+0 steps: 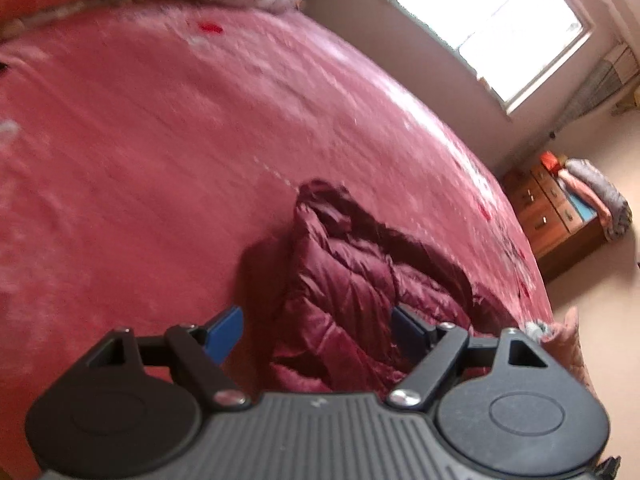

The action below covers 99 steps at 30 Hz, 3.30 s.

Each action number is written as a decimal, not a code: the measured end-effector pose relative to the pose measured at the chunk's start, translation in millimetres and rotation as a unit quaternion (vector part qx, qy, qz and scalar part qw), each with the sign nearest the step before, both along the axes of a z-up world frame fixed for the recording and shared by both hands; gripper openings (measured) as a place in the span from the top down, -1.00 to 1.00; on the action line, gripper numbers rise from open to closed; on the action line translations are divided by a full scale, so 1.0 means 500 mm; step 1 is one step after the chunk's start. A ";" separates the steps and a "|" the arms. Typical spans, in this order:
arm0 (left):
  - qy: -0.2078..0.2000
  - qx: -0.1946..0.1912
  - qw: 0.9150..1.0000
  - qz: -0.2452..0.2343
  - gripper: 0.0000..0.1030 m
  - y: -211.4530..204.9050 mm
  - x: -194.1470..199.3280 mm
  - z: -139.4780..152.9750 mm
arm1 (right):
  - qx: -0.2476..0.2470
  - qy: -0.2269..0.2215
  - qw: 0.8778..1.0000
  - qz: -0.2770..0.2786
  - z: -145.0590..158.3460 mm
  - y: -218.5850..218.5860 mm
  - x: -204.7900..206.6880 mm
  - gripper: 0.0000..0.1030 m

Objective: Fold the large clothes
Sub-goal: 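Grasp the folded maroon jacket with the left gripper while the right gripper grasps it, then lift the folded jacket with both grippers toward the quilt stack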

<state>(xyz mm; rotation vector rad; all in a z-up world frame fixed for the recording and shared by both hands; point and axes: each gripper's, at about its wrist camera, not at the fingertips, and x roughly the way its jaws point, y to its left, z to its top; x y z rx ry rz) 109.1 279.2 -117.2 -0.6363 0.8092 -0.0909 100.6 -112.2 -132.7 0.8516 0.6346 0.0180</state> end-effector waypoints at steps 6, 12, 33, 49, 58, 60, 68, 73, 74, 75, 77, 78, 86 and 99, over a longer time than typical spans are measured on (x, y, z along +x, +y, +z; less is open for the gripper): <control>0.027 -0.028 0.997 -0.061 -0.57 -0.035 0.063 -0.042 | 0.028 -0.011 0.999 0.020 -0.015 -0.009 0.023 -1.00; 0.049 -0.039 0.995 -0.079 -0.57 -0.046 0.101 -0.074 | 0.051 -0.023 0.997 0.061 -0.023 -0.002 0.059 -1.00; 0.079 -0.074 0.989 -0.104 -0.98 -0.062 0.152 -0.131 | 0.100 -0.055 0.984 0.140 -0.031 0.032 0.145 -1.00; 0.046 -0.038 0.993 -0.106 -0.39 -0.099 0.112 -0.107 | 0.077 -0.047 0.988 0.123 0.009 0.071 0.145 -0.26; 0.007 -0.037 0.995 -0.088 0.51 -0.107 0.079 -0.052 | -0.049 -0.073 0.991 0.106 0.110 0.139 0.088 0.18; -0.006 -0.036 0.995 -0.090 0.58 -0.113 0.077 -0.026 | -0.076 -0.084 0.988 0.101 0.135 0.152 0.071 0.23; -0.076 -0.023 0.986 -0.143 0.65 -0.187 0.082 0.120 | -0.158 -0.138 0.975 0.074 0.224 0.172 0.001 0.36; -0.114 -0.013 0.976 -0.184 0.66 -0.263 0.097 0.206 | -0.186 -0.184 0.964 0.040 0.290 0.142 -0.046 0.37; -0.122 -0.013 0.974 -0.189 0.66 -0.277 0.101 0.223 | -0.189 -0.193 0.962 0.031 0.304 0.130 -0.055 0.37; -0.131 -0.013 0.972 -0.196 0.66 -0.293 0.107 0.240 | -0.193 -0.204 0.960 0.020 0.321 0.115 -0.068 0.37; -0.150 -0.013 0.966 -0.210 0.66 -0.331 0.122 0.281 | -0.196 -0.224 0.955 -0.004 0.352 0.083 -0.088 0.38; -0.159 -0.014 0.963 -0.216 0.66 -0.348 0.127 0.298 | -0.199 -0.234 0.952 -0.015 0.368 0.063 -0.098 0.38; -0.229 -0.001 0.930 -0.286 0.66 -0.571 0.194 0.449 | -0.220 -0.277 0.926 -0.132 0.463 -0.124 -0.160 0.38; -0.239 0.006 0.896 -0.373 0.65 -0.963 0.314 0.436 | -0.220 -0.229 0.903 -0.289 0.435 -0.411 -0.221 0.38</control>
